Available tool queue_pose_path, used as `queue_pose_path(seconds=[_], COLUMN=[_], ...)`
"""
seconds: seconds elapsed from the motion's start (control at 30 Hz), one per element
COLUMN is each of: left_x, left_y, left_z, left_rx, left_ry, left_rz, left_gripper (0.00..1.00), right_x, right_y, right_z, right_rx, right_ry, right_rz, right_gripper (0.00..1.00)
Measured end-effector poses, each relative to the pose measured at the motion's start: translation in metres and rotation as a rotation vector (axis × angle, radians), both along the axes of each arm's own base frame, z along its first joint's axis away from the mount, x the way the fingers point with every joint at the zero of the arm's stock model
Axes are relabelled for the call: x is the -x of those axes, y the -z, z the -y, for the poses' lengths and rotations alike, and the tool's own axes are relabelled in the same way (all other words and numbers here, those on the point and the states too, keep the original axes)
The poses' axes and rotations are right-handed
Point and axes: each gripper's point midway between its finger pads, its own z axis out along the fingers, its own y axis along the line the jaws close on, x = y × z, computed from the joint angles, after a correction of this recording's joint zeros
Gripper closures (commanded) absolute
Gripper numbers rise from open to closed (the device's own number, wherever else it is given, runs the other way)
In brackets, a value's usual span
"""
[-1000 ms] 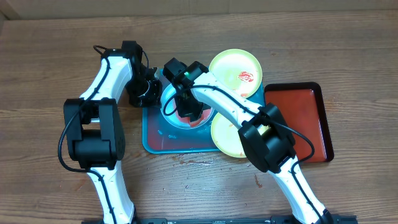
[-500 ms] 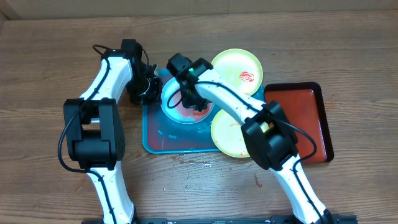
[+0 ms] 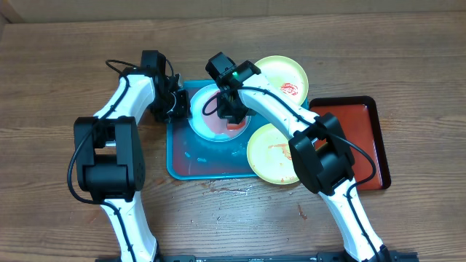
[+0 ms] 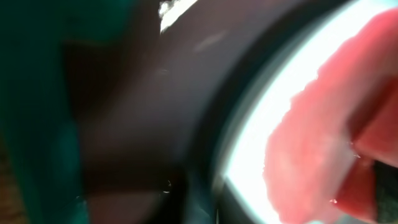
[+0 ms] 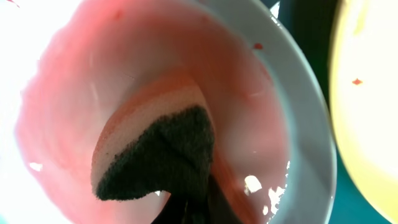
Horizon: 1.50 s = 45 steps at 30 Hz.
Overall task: Clean dirty plates on tray and stack at the side
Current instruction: 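Scrub the white plate surface with the sponge in right gripper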
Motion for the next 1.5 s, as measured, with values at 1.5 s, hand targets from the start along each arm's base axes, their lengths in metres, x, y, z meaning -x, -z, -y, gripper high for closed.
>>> queue_pose_path(seconds=[1.5], left_x=[0.026], left_y=[0.003], left_z=[-0.029], left_rx=[-0.065], left_ry=[0.128], left_rz=[-0.056], left_gripper=[0.96], right_x=[0.005], right_y=[-0.017], right_z=[-0.099], right_rx=[-0.367], right_ry=[-0.491], right_rz=[0.109], right_gripper=[0.96])
